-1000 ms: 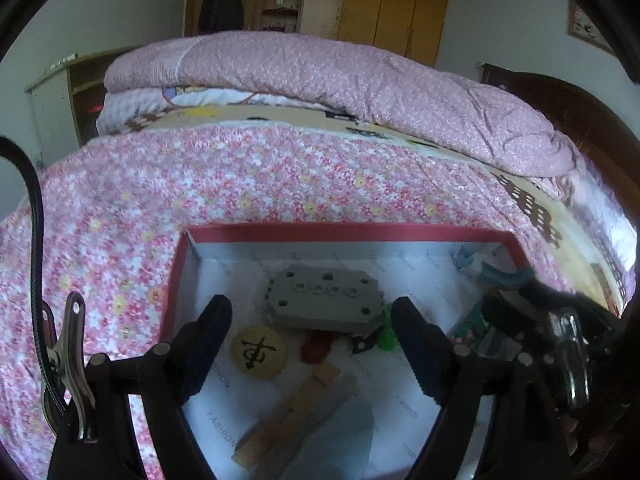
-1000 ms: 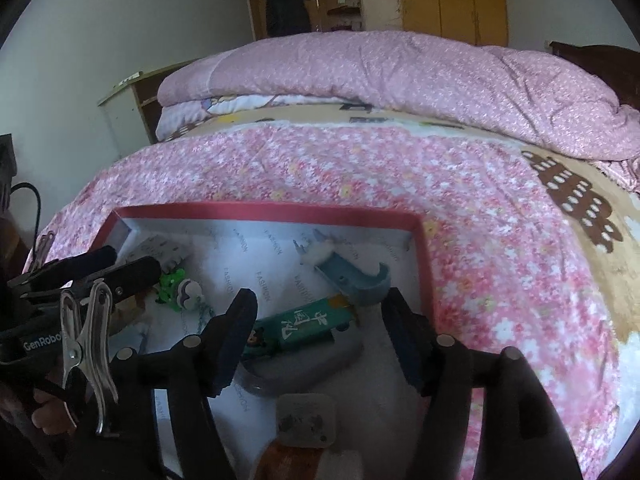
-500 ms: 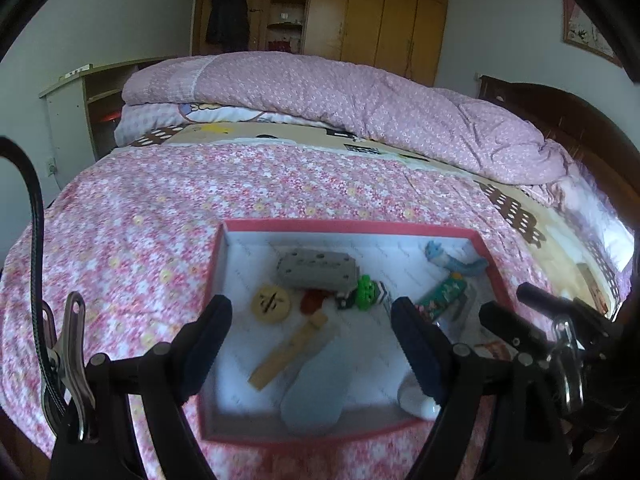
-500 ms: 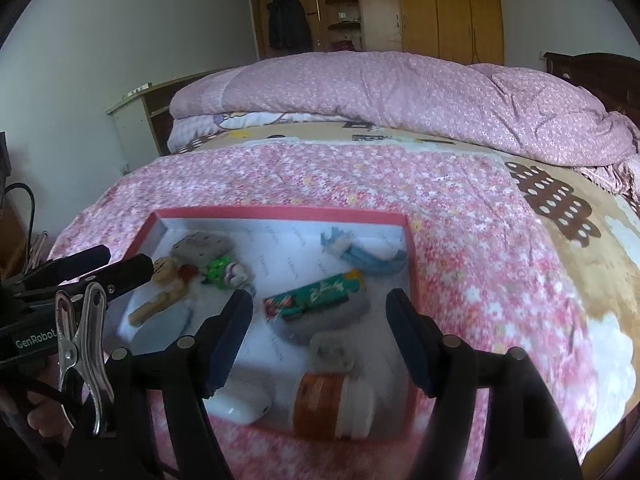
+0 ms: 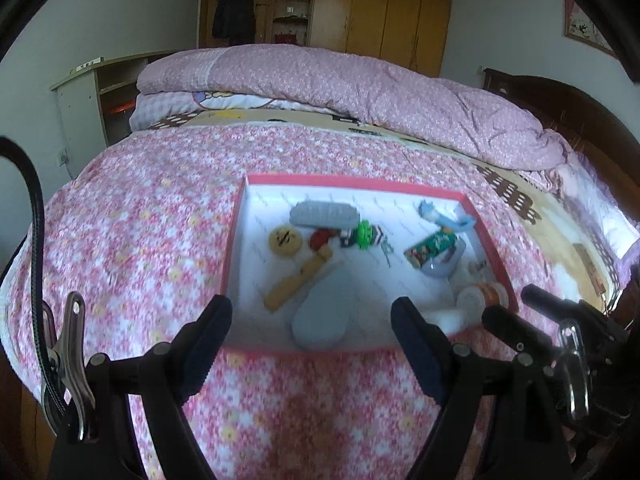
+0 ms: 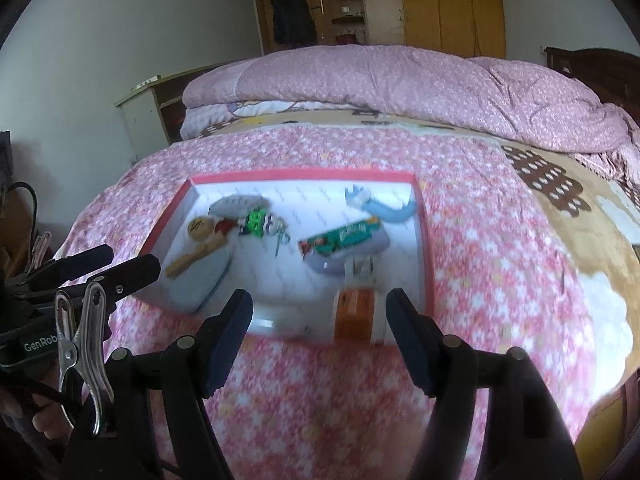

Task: Organize rigid objects

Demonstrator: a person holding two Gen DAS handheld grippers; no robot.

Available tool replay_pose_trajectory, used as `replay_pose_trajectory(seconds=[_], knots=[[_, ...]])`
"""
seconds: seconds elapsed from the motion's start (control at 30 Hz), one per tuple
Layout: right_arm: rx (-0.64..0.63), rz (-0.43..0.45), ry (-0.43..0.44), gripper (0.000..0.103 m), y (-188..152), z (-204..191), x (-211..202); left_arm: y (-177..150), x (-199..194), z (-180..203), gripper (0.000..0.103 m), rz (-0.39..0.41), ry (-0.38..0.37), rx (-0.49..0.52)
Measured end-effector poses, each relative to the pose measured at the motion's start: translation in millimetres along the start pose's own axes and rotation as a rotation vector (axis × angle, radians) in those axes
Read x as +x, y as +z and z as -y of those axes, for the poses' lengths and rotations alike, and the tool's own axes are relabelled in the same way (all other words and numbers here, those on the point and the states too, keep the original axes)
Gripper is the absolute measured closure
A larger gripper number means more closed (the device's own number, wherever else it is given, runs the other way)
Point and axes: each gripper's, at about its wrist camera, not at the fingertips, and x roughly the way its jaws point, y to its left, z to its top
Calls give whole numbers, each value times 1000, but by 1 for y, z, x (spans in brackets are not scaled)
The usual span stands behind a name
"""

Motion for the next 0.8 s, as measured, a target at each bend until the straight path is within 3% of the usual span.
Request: replay_pose_trajectory(seconds=[0.43, 0.8], knots=[[48, -163, -63, 32, -50, 2, -3, -56, 5, 13, 18, -114, 18, 34], [90, -241, -102, 32, -66, 9, 12, -67, 17, 6, 18, -168, 44, -3]])
